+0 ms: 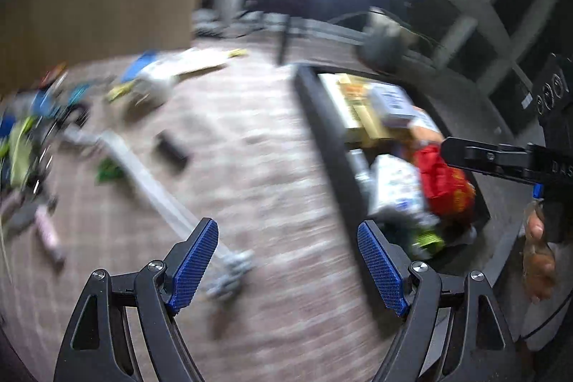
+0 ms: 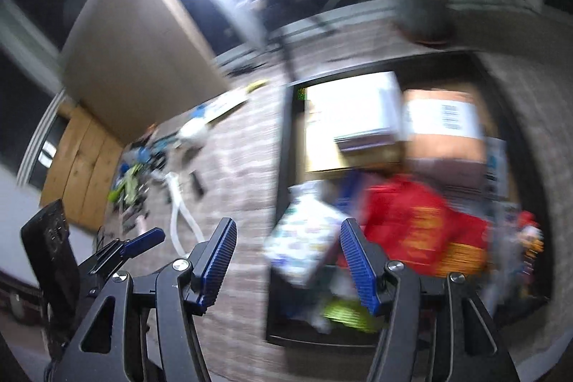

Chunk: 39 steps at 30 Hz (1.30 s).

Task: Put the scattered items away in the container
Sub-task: 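Grasp the white beaded cable end with the right gripper, then carry the white cable over the black tray with the right gripper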

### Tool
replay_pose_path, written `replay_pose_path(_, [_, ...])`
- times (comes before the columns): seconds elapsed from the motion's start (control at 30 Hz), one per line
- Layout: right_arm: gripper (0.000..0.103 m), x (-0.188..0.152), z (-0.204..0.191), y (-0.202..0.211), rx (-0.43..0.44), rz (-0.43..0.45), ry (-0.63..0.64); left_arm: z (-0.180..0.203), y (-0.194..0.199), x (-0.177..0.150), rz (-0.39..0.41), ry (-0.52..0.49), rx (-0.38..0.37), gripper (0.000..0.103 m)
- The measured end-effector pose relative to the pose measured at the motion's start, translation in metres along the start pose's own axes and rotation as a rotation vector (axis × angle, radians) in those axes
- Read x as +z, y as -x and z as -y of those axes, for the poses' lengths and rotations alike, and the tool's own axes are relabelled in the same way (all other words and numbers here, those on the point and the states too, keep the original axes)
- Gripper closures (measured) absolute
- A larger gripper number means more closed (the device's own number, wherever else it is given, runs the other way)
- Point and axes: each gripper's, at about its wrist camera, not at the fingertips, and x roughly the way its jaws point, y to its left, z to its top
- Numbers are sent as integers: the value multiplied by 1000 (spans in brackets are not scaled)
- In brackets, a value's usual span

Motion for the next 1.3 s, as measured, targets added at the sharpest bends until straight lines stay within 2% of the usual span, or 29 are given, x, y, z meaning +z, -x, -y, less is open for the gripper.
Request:
replay_pose_path(0.1, [46,1,-41,-30,40,-55,81,-46,7,-20,-10,106,3,20])
replay_pose_path(0.2, [46,-2,-82,-66,52,-118,155,-72,7,-32,-7,147,21,20])
replay_pose_path(0.33, [59,-9,-133,-118,71,-225,255,-90,3,-46,-16,185,20,21])
replay_pose_path(0.43, [61,-14,-154,-153,29,-289,302,-98,-3,-55,-29,203,5,22])
replay_pose_path(0.6, [70,-23,-167,-188,-30,-360,352,-97,-15,-58,-40,203,-26,23])
replay_pose_path(0.67, [77,-26,-169,-195,-44,-377,356,-96,-20,-58,-45,209,-47,23])
replay_pose_path(0.7, [79,-27,-169,-198,-45,-384,358,-95,-22,-58,-47,211,-56,23])
replay_pose_path(0.83, [96,-28,-165,-206,-12,-416,332,-93,-30,-52,-50,221,-97,27])
replay_pose_path(1.1, [98,-23,-147,-195,157,-412,160,-81,-29,-37,-26,201,-155,32])
replay_pose_path(1.3, [99,-20,-140,-172,212,-364,106,-59,-17,-27,0,149,-173,41])
